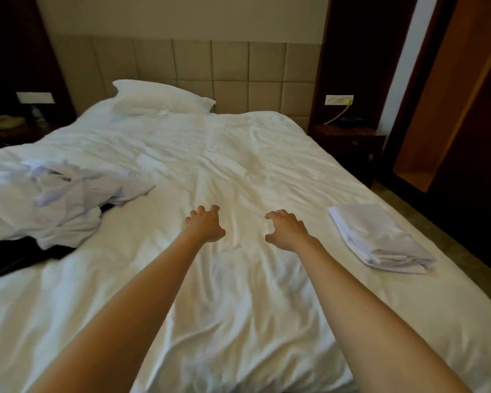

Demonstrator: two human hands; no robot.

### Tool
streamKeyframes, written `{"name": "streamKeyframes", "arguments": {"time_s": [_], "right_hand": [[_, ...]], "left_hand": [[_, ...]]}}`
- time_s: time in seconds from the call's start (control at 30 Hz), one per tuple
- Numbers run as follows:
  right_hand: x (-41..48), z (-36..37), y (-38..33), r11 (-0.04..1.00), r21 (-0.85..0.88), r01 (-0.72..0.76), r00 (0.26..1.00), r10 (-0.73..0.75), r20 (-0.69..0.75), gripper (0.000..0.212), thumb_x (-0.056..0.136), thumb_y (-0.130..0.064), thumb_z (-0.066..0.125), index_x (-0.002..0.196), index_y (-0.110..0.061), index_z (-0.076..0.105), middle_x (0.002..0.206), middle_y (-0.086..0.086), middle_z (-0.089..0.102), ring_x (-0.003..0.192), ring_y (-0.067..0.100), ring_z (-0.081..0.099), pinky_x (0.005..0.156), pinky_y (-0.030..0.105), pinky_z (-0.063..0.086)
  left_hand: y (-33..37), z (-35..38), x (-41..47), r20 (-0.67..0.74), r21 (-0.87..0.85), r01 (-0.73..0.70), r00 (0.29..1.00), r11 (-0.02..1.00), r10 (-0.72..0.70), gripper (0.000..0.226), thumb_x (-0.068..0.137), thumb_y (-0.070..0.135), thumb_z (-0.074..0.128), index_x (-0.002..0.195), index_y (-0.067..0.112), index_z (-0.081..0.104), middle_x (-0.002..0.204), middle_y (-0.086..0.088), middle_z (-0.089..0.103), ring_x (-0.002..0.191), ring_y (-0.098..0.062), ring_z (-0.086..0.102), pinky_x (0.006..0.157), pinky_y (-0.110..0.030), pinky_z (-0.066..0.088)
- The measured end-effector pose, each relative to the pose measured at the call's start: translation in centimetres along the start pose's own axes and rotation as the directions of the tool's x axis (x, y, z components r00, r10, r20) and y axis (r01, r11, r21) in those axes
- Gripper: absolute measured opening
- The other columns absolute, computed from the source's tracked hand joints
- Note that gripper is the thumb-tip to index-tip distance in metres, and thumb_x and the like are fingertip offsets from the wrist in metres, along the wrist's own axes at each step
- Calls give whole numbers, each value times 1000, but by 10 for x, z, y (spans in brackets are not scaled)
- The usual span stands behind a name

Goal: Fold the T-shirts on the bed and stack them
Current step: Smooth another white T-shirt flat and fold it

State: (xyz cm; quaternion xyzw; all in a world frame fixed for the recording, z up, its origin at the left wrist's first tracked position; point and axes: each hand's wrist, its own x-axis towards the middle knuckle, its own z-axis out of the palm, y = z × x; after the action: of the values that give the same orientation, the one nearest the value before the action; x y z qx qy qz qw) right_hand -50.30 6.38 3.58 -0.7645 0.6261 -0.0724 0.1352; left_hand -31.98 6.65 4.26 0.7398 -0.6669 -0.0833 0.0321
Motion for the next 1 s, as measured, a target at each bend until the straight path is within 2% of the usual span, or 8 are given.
{"name": "streamKeyframes", "arguments": {"time_s": [0.3, 0.6, 0.7, 0.83, 1.0], "right_hand": [[20, 42, -89, 986, 27, 164, 977, -166, 133, 55, 93, -23, 51, 145, -19, 31, 150, 4, 27, 136, 25, 28, 108, 36, 23], [41, 75, -185, 938, 24, 345, 920, -343, 189, 54, 93, -22, 49, 144, -19, 32, 150, 4, 28, 135, 25, 29, 107, 35, 24], [48, 89, -207, 920, 17, 392, 899, -387, 205, 53, 93, -22, 49, 144, -19, 32, 148, 4, 30, 133, 24, 30, 106, 35, 25], [61, 108, -229, 905, 3, 426, 878, -414, 238, 52, 94, -23, 49, 144, -19, 33, 147, 5, 31, 132, 25, 31, 106, 35, 25], [86, 127, -246, 893, -7, 451, 864, -434, 256, 52, 95, -25, 49, 143, -20, 33, 145, 5, 33, 132, 25, 32, 105, 35, 27]], "left_hand": [[-99, -12, -13, -11, -32, 194, 981, 981, -194, 61, 91, 29, 53, 145, 17, 27, 142, -16, 32, 129, -34, 34, 102, -38, 32], [-199, -20, -26, -8, -58, 354, 935, 934, -355, 60, 91, 31, 54, 144, 16, 30, 147, -18, 25, 133, -37, 31, 106, -43, 29], [-228, -20, -24, -12, -72, 395, 918, 916, -397, 61, 91, 30, 55, 145, 16, 29, 149, -20, 22, 136, -39, 25, 108, -45, 27], [-261, -19, -13, -27, -121, 449, 890, 885, -455, 59, 91, 29, 54, 142, 12, 31, 147, -20, 25, 133, -40, 28, 105, -45, 30], [-291, -21, 13, -94, -193, 443, 880, 875, -466, 53, 93, 29, 51, 140, 12, 35, 142, -23, 28, 130, -41, 30, 106, -44, 28]]}}
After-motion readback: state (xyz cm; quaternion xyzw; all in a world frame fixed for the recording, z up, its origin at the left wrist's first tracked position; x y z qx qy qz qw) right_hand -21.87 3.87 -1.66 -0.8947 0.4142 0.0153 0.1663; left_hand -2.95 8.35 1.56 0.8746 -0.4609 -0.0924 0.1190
